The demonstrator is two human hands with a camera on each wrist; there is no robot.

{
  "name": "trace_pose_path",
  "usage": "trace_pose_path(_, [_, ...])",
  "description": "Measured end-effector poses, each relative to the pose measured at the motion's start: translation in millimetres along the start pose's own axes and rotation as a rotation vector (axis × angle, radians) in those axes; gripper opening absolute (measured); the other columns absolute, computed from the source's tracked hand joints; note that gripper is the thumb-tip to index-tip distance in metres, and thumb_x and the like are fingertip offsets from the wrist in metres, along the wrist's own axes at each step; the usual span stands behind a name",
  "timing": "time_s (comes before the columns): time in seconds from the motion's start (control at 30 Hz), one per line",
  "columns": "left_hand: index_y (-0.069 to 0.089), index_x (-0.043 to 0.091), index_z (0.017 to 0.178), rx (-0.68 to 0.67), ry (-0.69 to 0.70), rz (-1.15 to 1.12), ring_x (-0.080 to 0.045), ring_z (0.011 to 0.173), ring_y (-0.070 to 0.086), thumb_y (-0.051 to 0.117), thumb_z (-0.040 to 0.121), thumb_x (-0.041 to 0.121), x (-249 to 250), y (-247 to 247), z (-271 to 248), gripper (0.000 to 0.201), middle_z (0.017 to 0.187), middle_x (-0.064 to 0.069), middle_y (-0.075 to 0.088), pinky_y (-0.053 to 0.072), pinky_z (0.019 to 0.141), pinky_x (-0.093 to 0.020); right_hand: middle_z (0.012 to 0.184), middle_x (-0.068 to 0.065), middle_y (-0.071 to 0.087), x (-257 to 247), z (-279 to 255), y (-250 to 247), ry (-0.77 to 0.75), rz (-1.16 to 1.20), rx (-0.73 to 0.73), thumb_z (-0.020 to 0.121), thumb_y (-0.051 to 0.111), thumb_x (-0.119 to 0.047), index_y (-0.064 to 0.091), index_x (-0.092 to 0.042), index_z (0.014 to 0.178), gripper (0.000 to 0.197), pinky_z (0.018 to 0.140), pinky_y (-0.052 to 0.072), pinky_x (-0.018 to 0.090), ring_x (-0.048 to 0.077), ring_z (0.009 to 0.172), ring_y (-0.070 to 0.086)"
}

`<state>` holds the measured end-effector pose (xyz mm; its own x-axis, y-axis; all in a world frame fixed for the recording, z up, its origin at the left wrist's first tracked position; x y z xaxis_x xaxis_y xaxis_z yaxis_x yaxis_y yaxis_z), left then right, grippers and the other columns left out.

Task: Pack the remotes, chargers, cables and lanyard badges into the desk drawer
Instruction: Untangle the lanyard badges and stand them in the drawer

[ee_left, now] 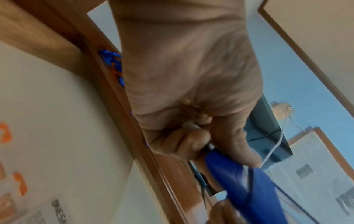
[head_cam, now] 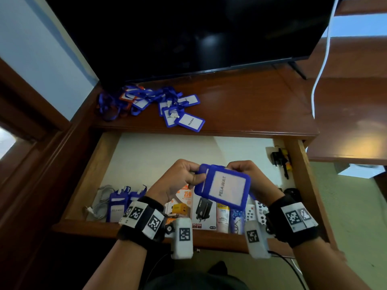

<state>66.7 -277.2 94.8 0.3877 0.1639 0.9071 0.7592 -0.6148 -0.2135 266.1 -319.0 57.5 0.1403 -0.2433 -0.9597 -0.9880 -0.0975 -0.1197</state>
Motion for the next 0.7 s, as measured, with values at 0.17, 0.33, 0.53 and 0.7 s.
trace_pose_path(0.17, [0.073,0.014,0.087,0.208,0.033,-0.399,-0.032,0.087,0.051,0.051,0.092,0.004,-2,-3,2,0.024,0.088,-0.012,0.071,0.043,0.077,-0.034,0.046,-0.009,0.044,10,-6,19,0.064,0.027,0.03,0.096,0.045,-0.004,0.055,-0.011,0.065,0.033,0.044,0.028,0.021,0.011,0.045,0.038])
trace_pose_path(0.33, [0.073,0.015,0.084,0.485,0.011,-0.445,-0.022,0.082,0.05,0.06,0.091,0.014,-6,-5,11,0.015,0.084,-0.008,0.066,0.041,0.07,-0.029,0.048,-0.006,0.03,15,-4,34,0.1,0.066,-0.084,0.101,0.042,-0.024,0.058,-0.009,0.071,0.038,0.043,0.019,0.022,0.008,0.042,0.023])
trace_pose_path(0.53, [0.065,0.008,0.082,0.651,-0.058,-0.076,-0.01,0.059,0.048,0.06,0.093,0.024,-12,-2,15,0.02,0.063,0.0,0.053,0.036,0.056,-0.02,0.045,-0.012,0.033,-11,-14,46,0.053,0.005,-0.293,0.102,0.04,-0.017,0.059,-0.005,0.08,0.032,0.043,0.027,0.011,0.002,0.04,0.027])
trace_pose_path(0.7, [0.068,0.007,0.08,0.515,0.0,0.301,-0.015,0.058,0.051,0.065,0.089,0.024,-17,3,18,0.019,0.06,0.0,0.056,0.043,0.06,-0.03,0.047,-0.011,0.037,-32,-13,36,-0.048,-0.117,-0.214,0.099,0.045,-0.012,0.061,-0.007,0.074,0.031,0.046,0.028,0.01,0.001,0.042,0.031])
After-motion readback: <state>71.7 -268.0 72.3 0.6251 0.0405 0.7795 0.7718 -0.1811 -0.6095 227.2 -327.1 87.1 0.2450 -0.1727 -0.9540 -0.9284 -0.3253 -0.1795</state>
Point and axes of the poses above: each hand's wrist, its own z-axis towards the middle knuckle, its own y-axis out of the palm, x = y × z, the point moved 1 cm from there along z, towards the middle knuckle
